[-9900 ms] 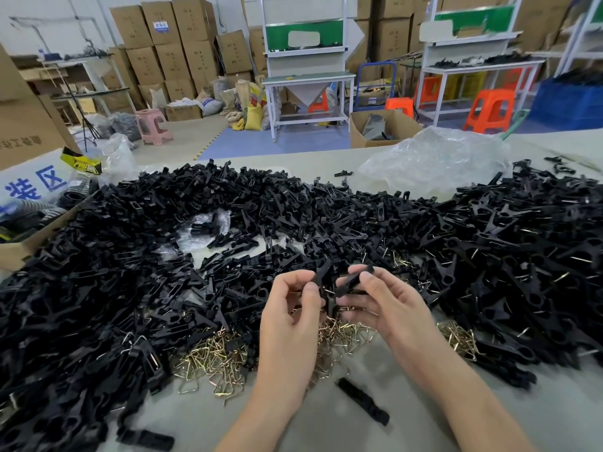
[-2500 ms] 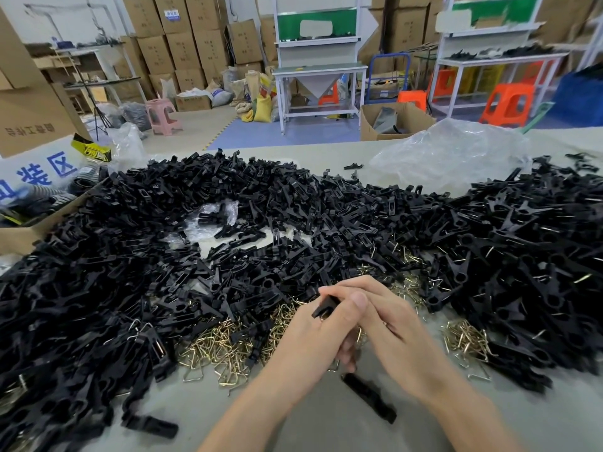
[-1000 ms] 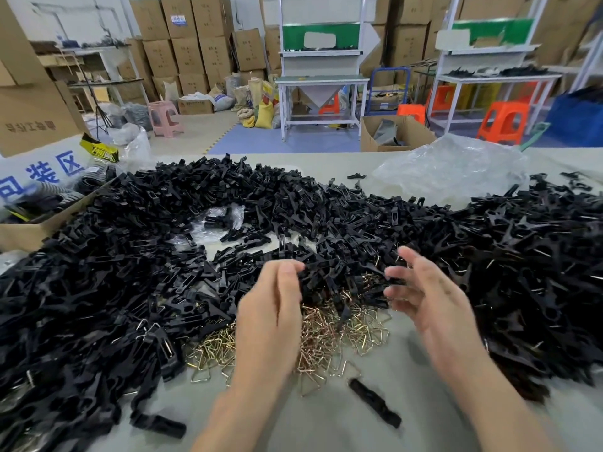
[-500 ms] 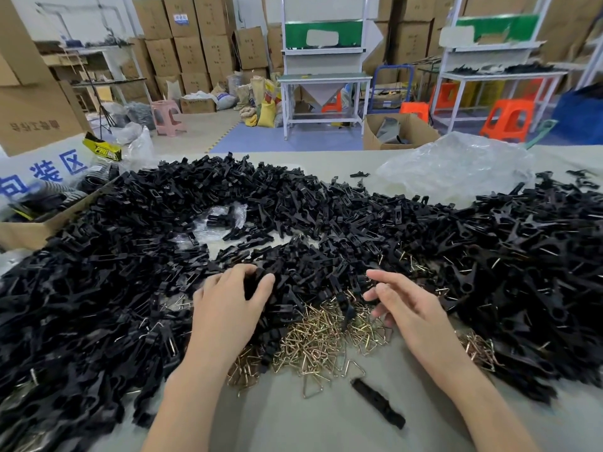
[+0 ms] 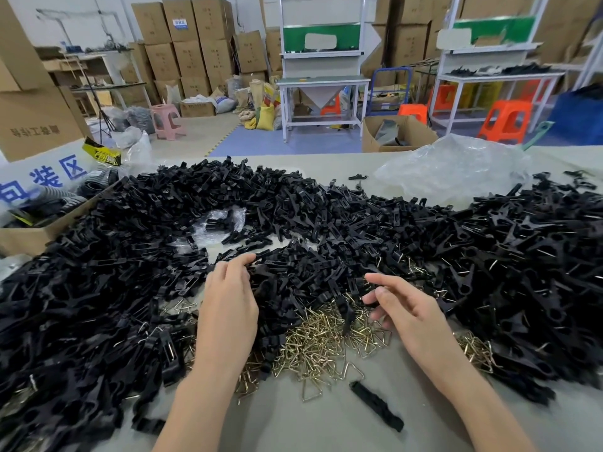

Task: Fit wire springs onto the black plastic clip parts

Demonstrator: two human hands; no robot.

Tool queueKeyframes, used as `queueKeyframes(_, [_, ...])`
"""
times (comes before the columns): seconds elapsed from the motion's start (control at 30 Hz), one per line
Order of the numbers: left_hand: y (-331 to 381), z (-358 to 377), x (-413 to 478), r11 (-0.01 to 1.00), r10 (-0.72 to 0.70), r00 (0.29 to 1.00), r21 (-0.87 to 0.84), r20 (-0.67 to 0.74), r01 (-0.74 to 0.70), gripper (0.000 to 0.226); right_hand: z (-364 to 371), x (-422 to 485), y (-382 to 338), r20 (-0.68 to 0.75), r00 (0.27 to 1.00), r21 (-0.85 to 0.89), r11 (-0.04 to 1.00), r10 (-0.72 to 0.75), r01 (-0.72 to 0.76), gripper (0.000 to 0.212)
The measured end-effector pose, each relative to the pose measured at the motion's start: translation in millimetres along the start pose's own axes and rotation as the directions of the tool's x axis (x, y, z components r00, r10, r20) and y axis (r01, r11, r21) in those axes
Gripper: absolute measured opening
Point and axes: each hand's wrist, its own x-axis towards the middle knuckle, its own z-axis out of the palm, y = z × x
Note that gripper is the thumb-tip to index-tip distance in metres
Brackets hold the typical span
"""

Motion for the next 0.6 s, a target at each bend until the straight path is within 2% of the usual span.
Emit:
queueKeyframes(0.07, [1.4, -1.4, 0.9, 0.989, -0.032, 0.995, -0.144, -0.098, 0.018, 0.032, -0.3, 0.1, 0.2, 0.003, 1.0, 0.007, 1.0, -0.002, 0.002, 0.028])
queueKeyframes(0.13, [0.2, -3.2, 3.6, 0.951, -0.132, 0.973, -0.302, -0.189, 0.07, 0.029, -0.3, 0.1, 0.4, 0.006, 1.0, 0.006, 1.0, -0.005, 0.005, 0.028])
queueKeyframes(0.2, [-2.7, -4.3, 5.8, 0.924, -0.198, 0.948, -0.37, -0.248, 0.096, 0.027, -0.3, 0.4, 1.0, 0.003, 1.0, 0.007, 1.0, -0.004, 0.004, 0.028])
queueKeyframes(0.33, [-3.1, -5.4, 4.0, 0.917, -0.184, 0.935, -0.397, -0.304, 0.051, 0.026, 0.0, 0.8, 1.3, 0.001, 1.0, 0.013, 1.0, 0.0, 0.0, 0.028])
queueKeyframes(0.5, [-1.4, -4.7, 2.7, 0.974, -0.023, 0.946, -0.219, -0.323, -0.051, 0.028, 0.1, 0.3, 1.3, 0.004, 1.0, 0.017, 1.0, 0.004, -0.004, 0.028])
queueKeyframes(0.57, [-0.7, -3.6, 3.3, 0.972, -0.05, 0.961, -0.234, -0.271, -0.016, 0.029, 0.1, 0.3, 0.2, 0.005, 1.0, 0.008, 1.0, 0.005, -0.005, 0.028])
queueKeyframes(0.6, [1.1, -4.4, 3.5, 0.951, -0.109, 0.967, -0.307, -0.229, 0.034, 0.03, 0.1, 0.1, -0.4, 0.006, 1.0, -0.002, 1.0, 0.005, -0.005, 0.028])
